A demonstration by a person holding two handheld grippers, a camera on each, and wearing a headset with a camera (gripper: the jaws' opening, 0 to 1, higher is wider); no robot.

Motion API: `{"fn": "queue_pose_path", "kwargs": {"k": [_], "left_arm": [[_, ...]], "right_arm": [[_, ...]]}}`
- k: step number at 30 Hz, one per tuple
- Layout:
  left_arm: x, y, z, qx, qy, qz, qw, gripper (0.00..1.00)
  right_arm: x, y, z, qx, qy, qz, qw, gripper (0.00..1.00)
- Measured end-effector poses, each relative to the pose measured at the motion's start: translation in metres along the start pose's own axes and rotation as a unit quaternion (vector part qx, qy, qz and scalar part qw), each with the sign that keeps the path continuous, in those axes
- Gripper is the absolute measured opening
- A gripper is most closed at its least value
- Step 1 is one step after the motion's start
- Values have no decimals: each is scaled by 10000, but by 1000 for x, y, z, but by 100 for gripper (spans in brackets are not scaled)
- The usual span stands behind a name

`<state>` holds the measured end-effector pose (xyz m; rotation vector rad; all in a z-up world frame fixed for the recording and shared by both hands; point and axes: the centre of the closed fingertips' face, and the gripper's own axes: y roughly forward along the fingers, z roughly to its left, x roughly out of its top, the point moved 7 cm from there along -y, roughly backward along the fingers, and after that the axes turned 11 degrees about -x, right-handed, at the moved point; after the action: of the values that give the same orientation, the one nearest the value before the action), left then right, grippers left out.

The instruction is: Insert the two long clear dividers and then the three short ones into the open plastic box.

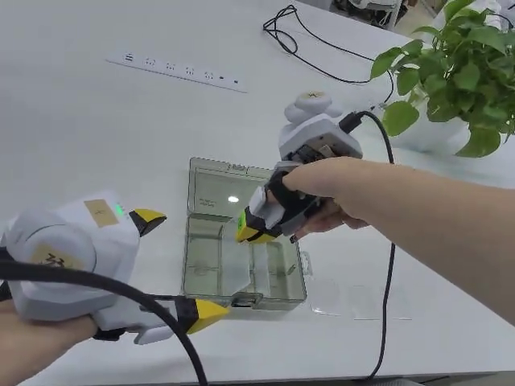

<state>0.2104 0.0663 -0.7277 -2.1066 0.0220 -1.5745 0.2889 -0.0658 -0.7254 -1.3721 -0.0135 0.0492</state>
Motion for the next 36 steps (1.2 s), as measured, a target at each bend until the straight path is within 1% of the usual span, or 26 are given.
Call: {"fn": "queue_pose_path", "kwargs": {"k": [5, 6, 10, 14, 21, 22, 24, 26, 30, 34, 36], "left_arm": [[0, 0, 1, 4, -17, -29, 10000, 86], [0, 0, 1, 3, -22, -25, 10000, 86], [-1, 1, 0, -21, -27, -10, 10000, 86], [-2, 1, 0, -27, -46, -15, 10000, 86], [-4, -1, 3, 15, -89, -32, 10000, 85], [-5, -1, 3, 25, -100, -30, 9999, 85], [-6, -2, 3, 31, -110, -43, 9999, 85], [-6, -2, 3, 44, -122, -53, 9999, 85], [-7, -3, 3, 50, -152, -73, 9998, 85], [-7, -3, 4, 59, -169, -88, 9998, 84], [-7, -3, 4, 60, -175, -100, 9998, 84]], "right_arm": [[-5, -1, 2, -76, -106, 9, 9999, 2], [-2, 0, 1, -78, -102, 13, 9999, 2], [-2, 1, 2, -79, -118, -2, 9999, 2], [-8, 1, 6, -97, -152, -10, 9998, 2], [-3, 5, 5, -140, -259, -5, 9996, 2], [-5, 4, 6, -152, -270, -6, 9995, 2], [-4, 4, 6, -186, -323, -4, 9993, 2], [-6, 4, 8, -198, -344, -6, 9992, 2], [-10, 3, 12, -265, -436, -25, 9987, 2], [-6, 5, 13, -369, -615, -62, 9974, 2], [-7, 5, 17, -426, -704, -75, 9966, 2]]}}
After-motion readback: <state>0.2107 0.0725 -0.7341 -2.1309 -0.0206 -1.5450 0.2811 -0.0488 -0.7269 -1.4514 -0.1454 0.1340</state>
